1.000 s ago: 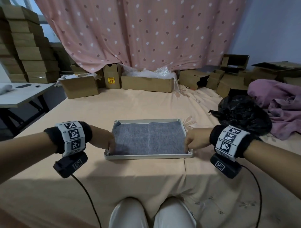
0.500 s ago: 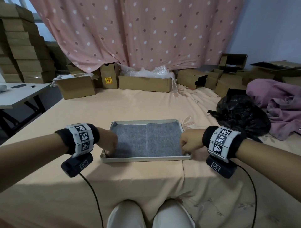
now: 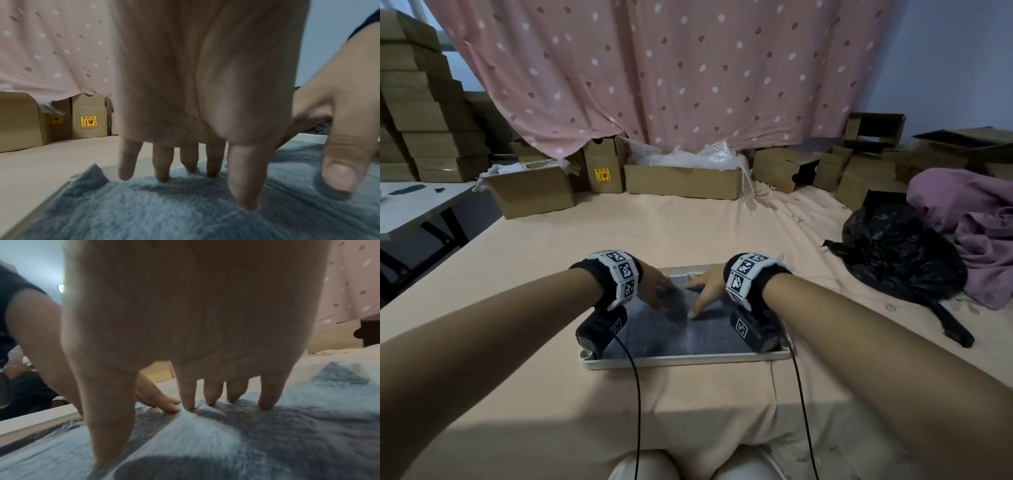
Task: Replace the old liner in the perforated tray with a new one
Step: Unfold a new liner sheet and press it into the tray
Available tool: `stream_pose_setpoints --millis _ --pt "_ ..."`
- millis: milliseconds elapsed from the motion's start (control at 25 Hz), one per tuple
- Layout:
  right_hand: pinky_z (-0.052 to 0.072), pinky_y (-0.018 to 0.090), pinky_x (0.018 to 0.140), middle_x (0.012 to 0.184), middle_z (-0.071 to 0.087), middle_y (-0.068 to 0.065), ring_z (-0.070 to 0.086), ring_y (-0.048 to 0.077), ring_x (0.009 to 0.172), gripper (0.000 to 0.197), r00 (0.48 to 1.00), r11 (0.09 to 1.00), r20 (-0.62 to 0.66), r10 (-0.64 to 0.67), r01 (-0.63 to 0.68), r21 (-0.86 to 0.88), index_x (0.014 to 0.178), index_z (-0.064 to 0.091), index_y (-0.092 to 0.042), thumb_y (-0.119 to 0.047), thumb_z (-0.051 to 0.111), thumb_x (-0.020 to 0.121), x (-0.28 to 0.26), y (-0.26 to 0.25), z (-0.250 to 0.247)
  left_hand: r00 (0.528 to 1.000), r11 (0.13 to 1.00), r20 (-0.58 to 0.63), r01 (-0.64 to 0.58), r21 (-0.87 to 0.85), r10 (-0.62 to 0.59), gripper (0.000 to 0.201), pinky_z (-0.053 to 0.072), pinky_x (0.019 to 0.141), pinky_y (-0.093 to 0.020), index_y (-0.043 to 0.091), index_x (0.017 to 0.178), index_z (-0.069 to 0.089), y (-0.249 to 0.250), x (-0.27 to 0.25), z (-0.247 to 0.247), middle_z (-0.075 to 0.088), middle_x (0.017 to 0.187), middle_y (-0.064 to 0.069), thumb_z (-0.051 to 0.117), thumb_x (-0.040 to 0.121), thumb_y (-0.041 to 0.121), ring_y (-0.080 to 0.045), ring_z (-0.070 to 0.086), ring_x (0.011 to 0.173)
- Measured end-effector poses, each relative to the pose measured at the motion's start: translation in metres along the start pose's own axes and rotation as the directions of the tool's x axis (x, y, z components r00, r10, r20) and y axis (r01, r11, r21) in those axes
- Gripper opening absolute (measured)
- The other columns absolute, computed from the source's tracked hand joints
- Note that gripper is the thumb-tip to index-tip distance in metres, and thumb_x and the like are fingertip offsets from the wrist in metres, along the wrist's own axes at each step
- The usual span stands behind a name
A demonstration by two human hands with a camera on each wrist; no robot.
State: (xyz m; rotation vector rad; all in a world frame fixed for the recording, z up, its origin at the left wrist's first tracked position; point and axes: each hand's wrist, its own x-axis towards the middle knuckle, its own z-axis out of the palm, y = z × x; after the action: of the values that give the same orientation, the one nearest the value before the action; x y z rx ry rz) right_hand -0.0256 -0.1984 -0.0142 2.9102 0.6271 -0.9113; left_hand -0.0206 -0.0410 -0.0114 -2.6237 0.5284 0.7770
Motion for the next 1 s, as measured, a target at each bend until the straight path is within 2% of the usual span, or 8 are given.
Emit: stream_pose_setpoints --millis 200,320,400,480,520,760,920,1000 --pt "0.007 0.037 0.121 0.163 0.005 -0.002 0.005 0.019 0.151 0.086 0.997 0.997 0.049 0.068 -0.069 0.023 0.154 0.017 -0.02 -0.052 0.06 0.086 -0.011 0.026 0.001 0.996 0.998 0.061 0.06 0.036 -0.062 0.069 0.028 0.116 -0.04 0.025 0.153 0.019 -0.025 -0.005 0.009 0.027 0.158 -0.006 0.051 0.093 0.04 -0.026 0.032 0.142" --pt "0.023 0.042 0.119 0.159 0.024 0.005 0.025 0.025 0.146 0.089 0.981 0.983 0.066 0.184 -0.183 -0.011 0.15 0.028 -0.015 -0.057 0.063 0.081 -0.018 0.047 0.0 0.995 0.995 0.057 0.074 0.063 -0.078 0.067 0.028 0.115 -0.036 0.018 0.152 0.022 -0.046 -0.012 0.018 0.028 0.156 -0.01 0.048 0.095 0.04 -0.027 0.034 0.141" --pt "0.043 0.038 0.101 0.127 0.06 0.009 0.054 0.028 0.119 0.069 0.971 0.968 0.018 0.238 -0.236 -0.081 0.124 0.058 -0.009 -0.058 0.067 0.076 -0.018 0.055 -0.002 0.996 0.996 0.042 0.073 0.051 -0.076 0.061 0.031 0.115 -0.036 0.015 0.15 0.029 -0.056 -0.014 0.024 0.034 0.154 -0.011 0.047 0.096 0.038 -0.028 0.037 0.138" --pt "0.043 0.032 0.075 0.082 0.061 0.003 0.056 0.025 0.081 0.046 0.969 0.961 -0.033 0.243 -0.246 -0.129 0.08 0.062 -0.013 -0.057 0.069 0.073 -0.014 0.06 -0.003 0.997 0.997 0.027 0.066 0.048 -0.068 0.057 0.031 0.115 -0.038 0.013 0.147 0.035 -0.062 -0.014 0.029 0.037 0.152 -0.011 0.046 0.096 0.037 -0.028 0.039 0.137" --pt "0.041 0.031 0.069 0.073 0.057 0.001 0.052 0.023 0.074 0.042 0.966 0.957 -0.055 0.251 -0.256 -0.133 0.07 0.058 -0.016 -0.056 0.07 0.072 -0.012 0.062 -0.003 0.998 0.997 0.025 0.063 0.043 -0.064 0.056 0.031 0.115 -0.039 0.012 0.146 0.036 -0.063 -0.013 0.031 0.038 0.152 -0.011 0.045 0.097 0.036 -0.028 0.039 0.137" --pt "0.041 0.032 0.068 0.073 0.056 0.002 0.05 0.023 0.072 0.034 0.957 0.947 -0.019 0.289 -0.289 -0.141 0.071 0.063 -0.012 -0.046 0.072 0.069 -0.012 0.058 -0.002 0.998 0.998 0.035 0.044 -0.034 -0.043 0.044 0.038 0.108 -0.035 0.004 0.133 0.051 -0.06 -0.007 0.03 0.052 0.138 -0.014 0.044 0.097 0.028 -0.029 0.049 0.125" --pt "0.047 0.034 0.068 0.072 0.058 0.002 0.056 0.026 0.072 0.037 0.964 0.956 -0.072 0.258 -0.265 -0.124 0.062 0.053 -0.017 -0.049 0.07 0.061 -0.012 0.06 0.003 0.998 0.997 0.005 0.069 -0.021 -0.069 0.041 0.041 0.102 -0.036 0.001 0.126 0.056 -0.053 -0.01 0.032 0.059 0.124 -0.016 0.046 0.095 0.026 -0.022 0.048 0.097" --pt "0.044 0.033 0.063 0.071 0.056 0.003 0.052 0.024 0.066 0.039 0.966 0.965 -0.11 0.235 -0.246 -0.094 0.062 0.051 -0.016 -0.05 0.07 0.057 -0.021 0.06 0.011 0.996 0.996 -0.023 0.089 -0.026 -0.09 0.044 0.044 0.104 -0.039 0.002 0.128 0.055 -0.05 -0.015 0.036 0.059 0.125 -0.015 0.049 0.093 0.029 -0.023 0.052 0.101"
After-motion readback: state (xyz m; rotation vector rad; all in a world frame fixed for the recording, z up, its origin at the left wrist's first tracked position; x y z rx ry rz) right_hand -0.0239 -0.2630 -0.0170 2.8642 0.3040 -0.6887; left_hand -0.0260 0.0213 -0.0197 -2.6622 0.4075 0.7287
